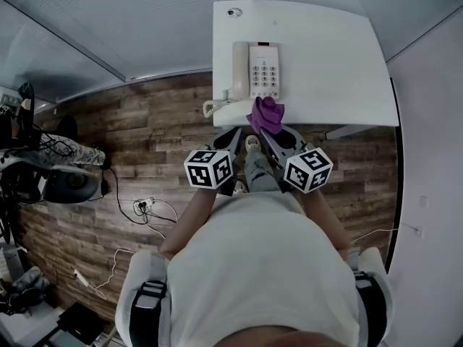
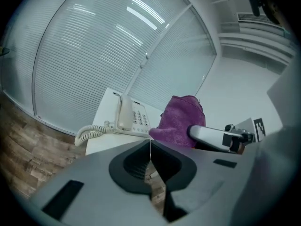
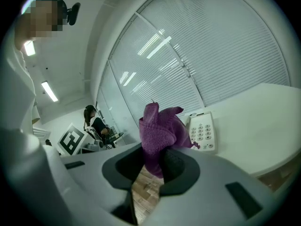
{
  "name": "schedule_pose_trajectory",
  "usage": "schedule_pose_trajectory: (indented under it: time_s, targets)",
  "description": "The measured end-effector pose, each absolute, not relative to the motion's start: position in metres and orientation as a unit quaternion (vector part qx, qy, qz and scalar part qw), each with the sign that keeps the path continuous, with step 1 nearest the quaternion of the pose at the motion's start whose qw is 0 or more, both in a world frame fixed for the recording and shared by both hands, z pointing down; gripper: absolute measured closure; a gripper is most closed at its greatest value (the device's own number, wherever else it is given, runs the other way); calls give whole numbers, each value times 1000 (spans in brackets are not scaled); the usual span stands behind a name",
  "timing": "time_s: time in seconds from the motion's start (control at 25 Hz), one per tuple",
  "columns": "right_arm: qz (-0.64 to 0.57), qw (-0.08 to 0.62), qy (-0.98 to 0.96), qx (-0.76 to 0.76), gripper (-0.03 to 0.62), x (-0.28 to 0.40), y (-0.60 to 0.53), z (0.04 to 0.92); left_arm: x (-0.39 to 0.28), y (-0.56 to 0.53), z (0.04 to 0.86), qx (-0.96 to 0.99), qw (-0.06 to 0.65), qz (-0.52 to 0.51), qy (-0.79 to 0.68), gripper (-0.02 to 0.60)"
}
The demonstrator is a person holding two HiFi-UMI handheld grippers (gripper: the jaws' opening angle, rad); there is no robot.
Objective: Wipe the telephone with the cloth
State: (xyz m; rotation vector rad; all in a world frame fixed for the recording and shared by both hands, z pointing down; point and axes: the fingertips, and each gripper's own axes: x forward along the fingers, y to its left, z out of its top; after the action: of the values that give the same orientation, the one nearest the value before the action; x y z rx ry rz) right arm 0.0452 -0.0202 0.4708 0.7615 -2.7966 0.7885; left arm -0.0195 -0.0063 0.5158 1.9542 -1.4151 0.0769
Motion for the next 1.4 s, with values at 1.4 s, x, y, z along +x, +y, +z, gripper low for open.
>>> schedule_pose_trajectory:
  time_s: [1.4]
  targets:
    - [240, 86, -931, 261, 505, 41, 23, 470, -28, 27, 501, 761, 345, 16, -550, 557]
